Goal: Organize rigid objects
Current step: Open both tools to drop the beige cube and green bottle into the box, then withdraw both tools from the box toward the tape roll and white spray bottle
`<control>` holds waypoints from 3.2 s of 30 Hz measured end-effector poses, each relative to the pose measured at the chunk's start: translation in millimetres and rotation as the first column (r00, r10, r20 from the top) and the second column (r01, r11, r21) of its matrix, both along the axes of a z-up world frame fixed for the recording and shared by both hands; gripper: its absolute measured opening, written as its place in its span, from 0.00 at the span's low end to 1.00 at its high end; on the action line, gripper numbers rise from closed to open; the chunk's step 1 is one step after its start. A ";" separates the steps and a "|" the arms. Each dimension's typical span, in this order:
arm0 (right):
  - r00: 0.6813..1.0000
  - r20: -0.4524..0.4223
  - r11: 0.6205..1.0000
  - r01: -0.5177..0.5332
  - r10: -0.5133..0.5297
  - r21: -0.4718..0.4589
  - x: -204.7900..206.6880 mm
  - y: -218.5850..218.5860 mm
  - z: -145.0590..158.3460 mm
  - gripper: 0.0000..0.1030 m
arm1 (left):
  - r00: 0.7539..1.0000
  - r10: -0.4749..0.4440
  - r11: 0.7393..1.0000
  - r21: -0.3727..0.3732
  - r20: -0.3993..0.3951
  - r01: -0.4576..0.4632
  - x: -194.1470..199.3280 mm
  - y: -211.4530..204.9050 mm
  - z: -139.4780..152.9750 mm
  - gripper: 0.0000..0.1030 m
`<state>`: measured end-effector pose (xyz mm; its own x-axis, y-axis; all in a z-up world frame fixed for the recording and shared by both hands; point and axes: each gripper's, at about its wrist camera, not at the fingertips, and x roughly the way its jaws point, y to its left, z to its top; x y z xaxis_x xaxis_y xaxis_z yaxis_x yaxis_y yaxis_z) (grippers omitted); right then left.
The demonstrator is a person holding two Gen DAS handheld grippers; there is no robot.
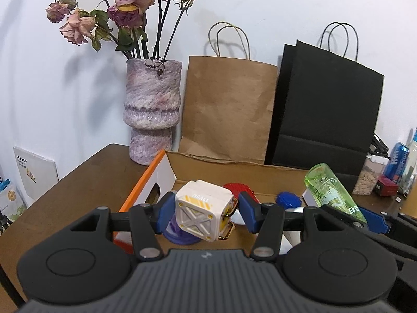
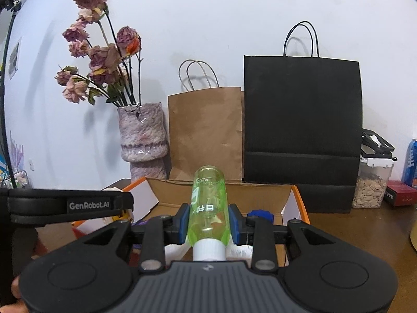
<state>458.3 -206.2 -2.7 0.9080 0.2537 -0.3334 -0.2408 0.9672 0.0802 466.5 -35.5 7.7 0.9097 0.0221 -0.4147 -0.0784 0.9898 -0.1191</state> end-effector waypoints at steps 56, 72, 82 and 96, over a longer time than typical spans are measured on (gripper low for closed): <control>0.996 0.001 0.992 0.089 -0.089 -0.087 -9.9 -1.9 -17.3 1.00 | 0.996 0.085 0.995 0.047 -0.035 -0.083 -4.6 19.9 -8.6 1.00; 0.995 -0.018 0.992 0.095 -0.097 -0.082 -75.3 10.6 -18.8 1.00 | 0.996 0.073 0.995 0.073 -0.053 -0.069 -69.3 35.4 -15.6 1.00; 0.995 -0.037 0.992 0.088 -0.092 -0.092 -107.6 16.1 -24.0 1.00 | 0.998 0.040 0.994 0.109 -0.058 -0.033 -104.5 35.5 -24.5 1.00; 0.991 -0.073 0.990 0.106 -0.113 -0.098 -131.7 15.0 -35.1 1.00 | 0.994 -0.012 0.990 0.137 -0.109 0.027 -128.3 41.4 -42.4 1.00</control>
